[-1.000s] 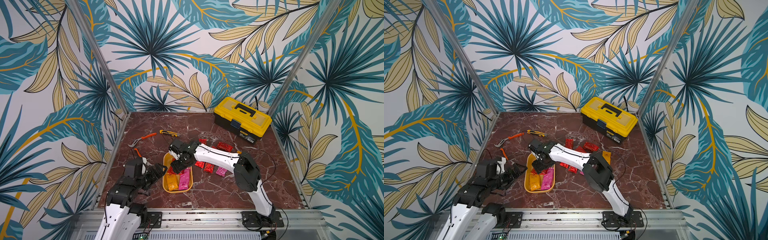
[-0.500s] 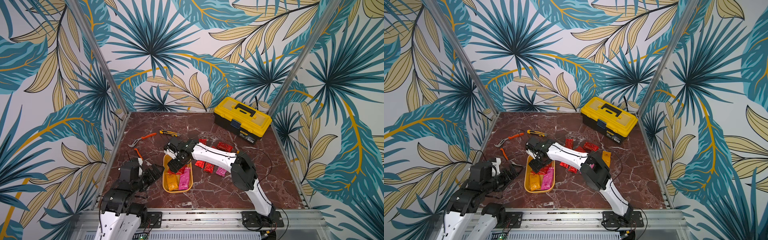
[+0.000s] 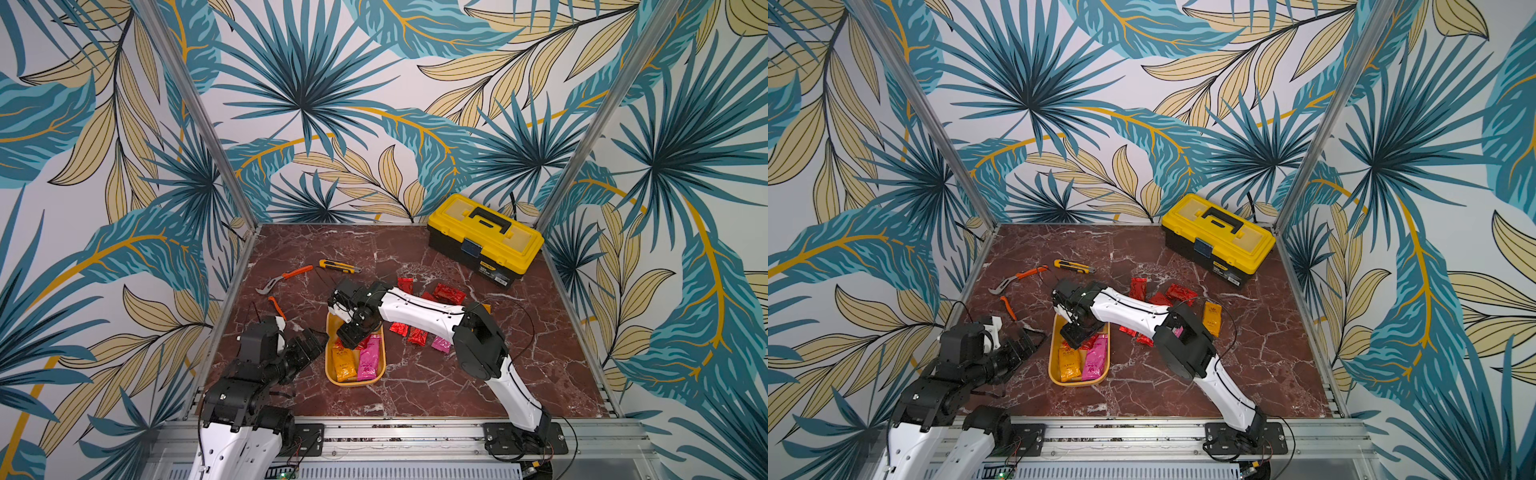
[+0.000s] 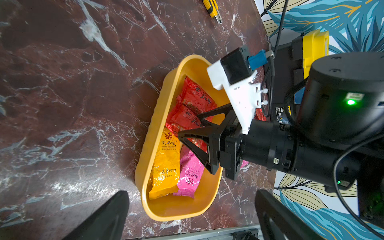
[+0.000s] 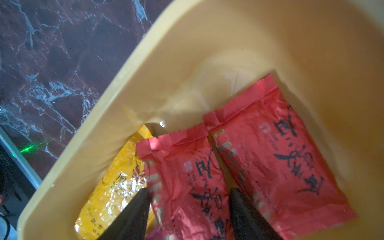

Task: Take the tea bags out of the storage box
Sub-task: Pick up the tea bag from the storage box.

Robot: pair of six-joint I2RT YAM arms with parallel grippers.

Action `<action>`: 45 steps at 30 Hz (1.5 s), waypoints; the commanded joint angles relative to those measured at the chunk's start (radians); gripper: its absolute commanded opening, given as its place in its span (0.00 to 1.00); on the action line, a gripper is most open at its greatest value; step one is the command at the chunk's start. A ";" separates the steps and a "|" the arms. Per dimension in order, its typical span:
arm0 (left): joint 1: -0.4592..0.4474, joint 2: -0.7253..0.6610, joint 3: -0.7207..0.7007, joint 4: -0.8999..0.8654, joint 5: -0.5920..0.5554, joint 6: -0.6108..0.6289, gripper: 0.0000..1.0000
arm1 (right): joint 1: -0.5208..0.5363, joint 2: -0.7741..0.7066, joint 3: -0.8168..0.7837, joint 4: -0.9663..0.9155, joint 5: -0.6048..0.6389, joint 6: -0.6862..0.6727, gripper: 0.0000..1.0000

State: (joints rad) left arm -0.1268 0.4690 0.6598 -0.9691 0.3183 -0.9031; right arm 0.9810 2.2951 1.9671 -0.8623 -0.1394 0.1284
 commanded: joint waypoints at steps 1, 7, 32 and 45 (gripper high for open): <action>0.010 -0.007 0.003 0.013 0.005 -0.006 1.00 | 0.003 -0.014 -0.022 -0.027 -0.014 -0.007 0.62; 0.010 -0.004 -0.005 0.026 0.012 -0.012 1.00 | 0.009 -0.037 -0.058 -0.026 -0.012 -0.003 0.59; 0.010 0.017 0.032 0.026 0.002 -0.005 1.00 | 0.025 -0.135 -0.092 -0.026 0.041 0.010 0.52; -0.001 0.273 0.123 0.221 0.115 0.010 1.00 | -0.027 -0.430 -0.294 -0.003 0.188 0.042 0.52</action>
State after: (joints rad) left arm -0.1265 0.6796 0.7444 -0.8524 0.3748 -0.8974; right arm 0.9844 1.9232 1.7443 -0.8639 -0.0116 0.1440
